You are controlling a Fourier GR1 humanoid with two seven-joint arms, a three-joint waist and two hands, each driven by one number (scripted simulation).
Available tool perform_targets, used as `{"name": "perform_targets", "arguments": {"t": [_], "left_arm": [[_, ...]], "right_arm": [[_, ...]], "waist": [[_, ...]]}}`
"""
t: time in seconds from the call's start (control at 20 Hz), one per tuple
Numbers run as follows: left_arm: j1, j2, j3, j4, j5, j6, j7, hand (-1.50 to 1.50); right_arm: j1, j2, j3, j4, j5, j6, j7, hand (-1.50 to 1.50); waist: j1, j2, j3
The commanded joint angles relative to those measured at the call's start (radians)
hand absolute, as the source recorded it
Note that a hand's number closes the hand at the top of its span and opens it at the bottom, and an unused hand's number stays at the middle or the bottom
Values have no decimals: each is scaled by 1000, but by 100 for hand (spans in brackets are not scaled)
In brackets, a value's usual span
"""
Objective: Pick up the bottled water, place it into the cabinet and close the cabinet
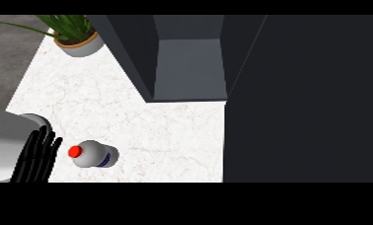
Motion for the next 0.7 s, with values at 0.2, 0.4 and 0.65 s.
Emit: {"name": "perform_targets", "arguments": {"t": [0.2,0.4,0.65], "left_arm": [[-151,-26,49,253,-11,-4,-32,-150],[-210,-34,84,416,16,-52,-106,-150],[-283,-62,105,597,16,-76,-176,-150]], "right_arm": [[52,-11,-47,-171,-203,-10,62,-150],[84,1,-29,-180,-204,3,45,-150],[125,-9,-38,-192,-212,29,27,-150]], "waist": [[4,4,0],[0,3,0],[-5,3,-1]]}}
